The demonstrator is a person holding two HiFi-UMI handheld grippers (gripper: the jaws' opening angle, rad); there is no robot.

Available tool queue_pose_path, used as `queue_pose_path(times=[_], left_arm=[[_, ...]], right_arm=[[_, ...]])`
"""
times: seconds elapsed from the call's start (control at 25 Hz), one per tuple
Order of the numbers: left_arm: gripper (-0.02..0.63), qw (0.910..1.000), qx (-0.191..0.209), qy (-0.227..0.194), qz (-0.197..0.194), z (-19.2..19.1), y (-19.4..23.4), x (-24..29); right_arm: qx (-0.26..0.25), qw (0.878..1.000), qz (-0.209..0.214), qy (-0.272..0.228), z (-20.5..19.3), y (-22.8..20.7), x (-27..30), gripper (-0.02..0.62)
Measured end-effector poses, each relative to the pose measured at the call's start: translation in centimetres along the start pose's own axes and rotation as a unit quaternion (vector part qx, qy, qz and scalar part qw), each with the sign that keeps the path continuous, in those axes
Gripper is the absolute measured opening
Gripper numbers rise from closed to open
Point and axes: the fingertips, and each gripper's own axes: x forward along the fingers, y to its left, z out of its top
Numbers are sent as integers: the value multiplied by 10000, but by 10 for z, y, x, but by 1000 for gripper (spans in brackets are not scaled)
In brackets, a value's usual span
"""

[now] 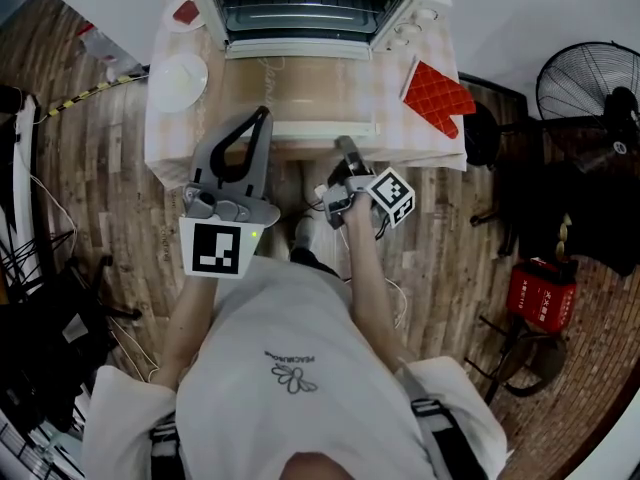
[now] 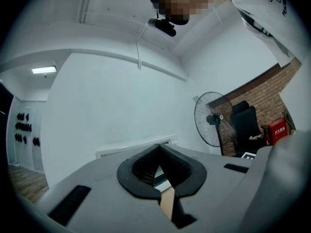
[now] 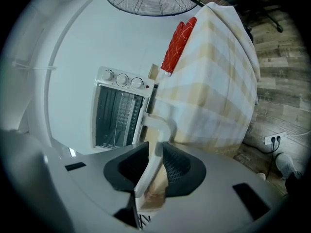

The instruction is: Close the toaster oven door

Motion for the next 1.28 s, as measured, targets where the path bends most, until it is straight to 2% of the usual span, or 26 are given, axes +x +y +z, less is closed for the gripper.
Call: queue_pose_path(times=[0.2,0.64,0.88,1.08,1.28], left_arm=[[15,10000,-42,-53,34,2,3,0],[15,9999,-68,-6,98,-2,6,-4],[15,9998,-66,1,210,-4,14,-8],[15,9995,-135,-17,271,-3,17,-9],[15,9995,-154,-12,272,-4,20,-8]], right_arm=[[-48,9996,-265,107,-3,-6,1,67],[106,9992,-391,-14,-1,-8,3,64],[320,9990,-269,-127,3,-5,3,64],[578,9976,-370,-128,7,-8,8,65],[557,9978,-329,-149,7,-6,10,64]])
